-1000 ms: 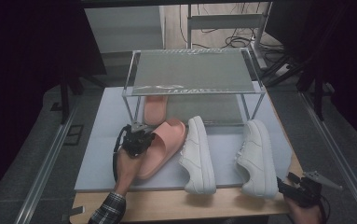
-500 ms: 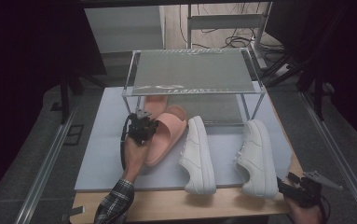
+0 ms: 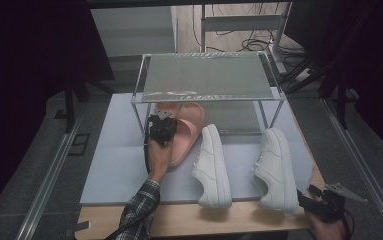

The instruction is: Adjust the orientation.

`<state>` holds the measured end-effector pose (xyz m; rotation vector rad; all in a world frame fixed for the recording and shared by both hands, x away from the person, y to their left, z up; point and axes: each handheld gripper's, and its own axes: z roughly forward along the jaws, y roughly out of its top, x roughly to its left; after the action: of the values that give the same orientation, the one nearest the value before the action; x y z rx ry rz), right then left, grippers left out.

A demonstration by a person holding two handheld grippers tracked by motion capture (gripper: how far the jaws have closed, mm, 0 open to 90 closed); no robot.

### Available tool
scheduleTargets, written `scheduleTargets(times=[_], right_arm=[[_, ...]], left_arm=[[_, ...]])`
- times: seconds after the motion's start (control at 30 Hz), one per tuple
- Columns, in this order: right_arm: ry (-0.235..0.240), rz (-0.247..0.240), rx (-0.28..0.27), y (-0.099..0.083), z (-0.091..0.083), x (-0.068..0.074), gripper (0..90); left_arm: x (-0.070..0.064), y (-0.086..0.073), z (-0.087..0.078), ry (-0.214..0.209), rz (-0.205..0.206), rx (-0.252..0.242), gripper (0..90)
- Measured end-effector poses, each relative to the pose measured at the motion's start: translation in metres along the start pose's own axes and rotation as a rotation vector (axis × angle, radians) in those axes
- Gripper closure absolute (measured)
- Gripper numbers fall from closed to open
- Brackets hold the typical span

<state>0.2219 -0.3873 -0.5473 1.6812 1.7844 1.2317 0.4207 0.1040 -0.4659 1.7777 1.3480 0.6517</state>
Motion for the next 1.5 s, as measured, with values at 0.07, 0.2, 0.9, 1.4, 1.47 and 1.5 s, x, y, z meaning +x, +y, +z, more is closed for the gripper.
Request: scheduleTargets(times=[0.07,0.2,0.9,1.4,1.47,1.5], right_arm=[[0.001,0.000,0.000,0.000,0.000,0.000,20.6],[0.004,-0.004,0.003,0.000,0.000,0.000,20.6],[0.008,-0.007,0.003,0.000,0.000,0.000,20.6],[0.007,-0.006,0.003,0.000,0.000,0.000,20.6],[0.007,-0.006,0.003,0.000,0.000,0.000,20.6],[0.007,-0.006,0.003,0.000,0.000,0.000,20.6]], left_arm=[[-0.001,0.000,0.005,0.007,-0.014,-0.002,82.8],[-0.003,0.001,0.015,0.019,-0.072,-0.005,82.4],[0.006,0.001,0.008,-0.055,-0.062,0.049,68.2],[0.007,-0.025,-0.046,-0.253,0.110,0.053,78.7],[0.007,-0.030,-0.053,-0.272,0.127,0.057,82.2],[0.008,-0.032,-0.055,-0.277,0.135,0.062,84.3]])
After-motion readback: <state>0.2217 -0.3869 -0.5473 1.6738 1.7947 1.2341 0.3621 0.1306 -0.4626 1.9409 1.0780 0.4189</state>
